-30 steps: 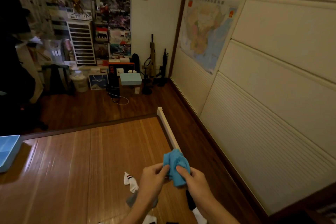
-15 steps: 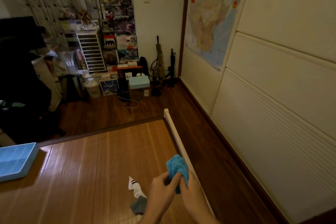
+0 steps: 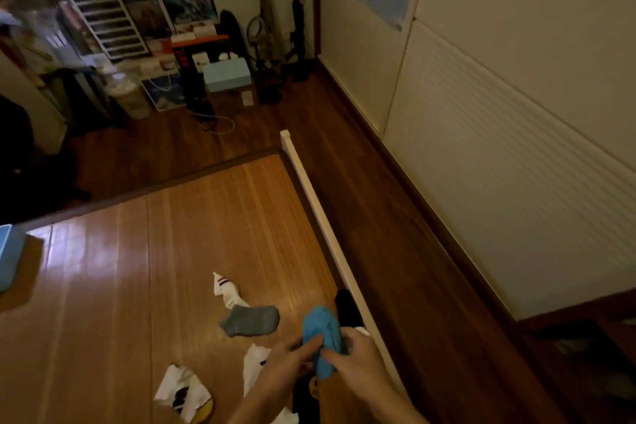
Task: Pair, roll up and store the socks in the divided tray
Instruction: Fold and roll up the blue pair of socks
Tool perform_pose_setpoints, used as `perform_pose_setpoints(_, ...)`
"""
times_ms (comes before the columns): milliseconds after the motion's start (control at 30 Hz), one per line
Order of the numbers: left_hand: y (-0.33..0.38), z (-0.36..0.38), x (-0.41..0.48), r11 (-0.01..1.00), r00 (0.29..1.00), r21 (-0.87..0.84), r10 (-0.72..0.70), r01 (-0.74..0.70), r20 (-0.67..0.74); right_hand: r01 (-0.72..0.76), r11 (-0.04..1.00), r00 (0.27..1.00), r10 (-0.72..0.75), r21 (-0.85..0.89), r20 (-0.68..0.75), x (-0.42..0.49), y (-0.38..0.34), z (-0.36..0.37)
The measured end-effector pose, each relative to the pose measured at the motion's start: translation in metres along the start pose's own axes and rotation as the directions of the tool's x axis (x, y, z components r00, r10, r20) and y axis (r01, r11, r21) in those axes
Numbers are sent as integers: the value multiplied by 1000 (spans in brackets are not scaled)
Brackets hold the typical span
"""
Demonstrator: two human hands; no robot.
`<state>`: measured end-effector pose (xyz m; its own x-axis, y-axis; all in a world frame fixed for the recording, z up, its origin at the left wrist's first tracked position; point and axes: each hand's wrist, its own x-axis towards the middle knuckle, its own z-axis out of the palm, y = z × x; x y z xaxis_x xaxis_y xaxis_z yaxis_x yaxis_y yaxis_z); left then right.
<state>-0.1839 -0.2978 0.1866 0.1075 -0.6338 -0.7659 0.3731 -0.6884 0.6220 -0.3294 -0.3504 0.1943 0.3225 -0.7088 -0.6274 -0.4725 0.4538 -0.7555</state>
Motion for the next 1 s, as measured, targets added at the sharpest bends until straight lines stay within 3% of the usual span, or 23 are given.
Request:
perform_pose_setpoints(100, -28, 2, 32, 992, 995, -77, -100, 99, -12, -25, 999, 999, 26, -22, 44, 20, 25, -2)
perform_pose_setpoints(267, -44, 2, 103, 988, 987, -5, -157, 157, -31, -69, 995, 997, 70, -65, 9, 85, 52, 1)
perform_pose_setpoints(500, -33, -8, 237, 996, 972, -70, -70, 55, -225, -44, 990, 992, 27, -134, -127, 220, 71, 12)
perform_pose_setpoints(667, -28, -4, 328, 1000, 971, -9, -8, 6, -238, -15, 972, 957, -54, -233, -286, 306, 97, 15)
perform_pose_setpoints(767, -38, -2, 372, 1000, 970, 26, 2, 4, -243, 0, 867, 940, -169, -498, -295, 340, 116, 21)
perform_pose_setpoints(867, -52, -1, 401, 996, 961, 91, 10, 16, -276, -4, 596, 913, -326, -803, -247, 360, 129, 21)
perform_pose_setpoints(933, -57, -2, 413, 981, 948, 196, 61, 2, -312, 6, 554, 912, -345, -832, -223, 370, 134, 19)
perform_pose_setpoints(1000, -59, -2, 420, 950, 933, 308, 156, -52, -324, 56, 575, 897, -387, -816, -212, 375, 140, 17)
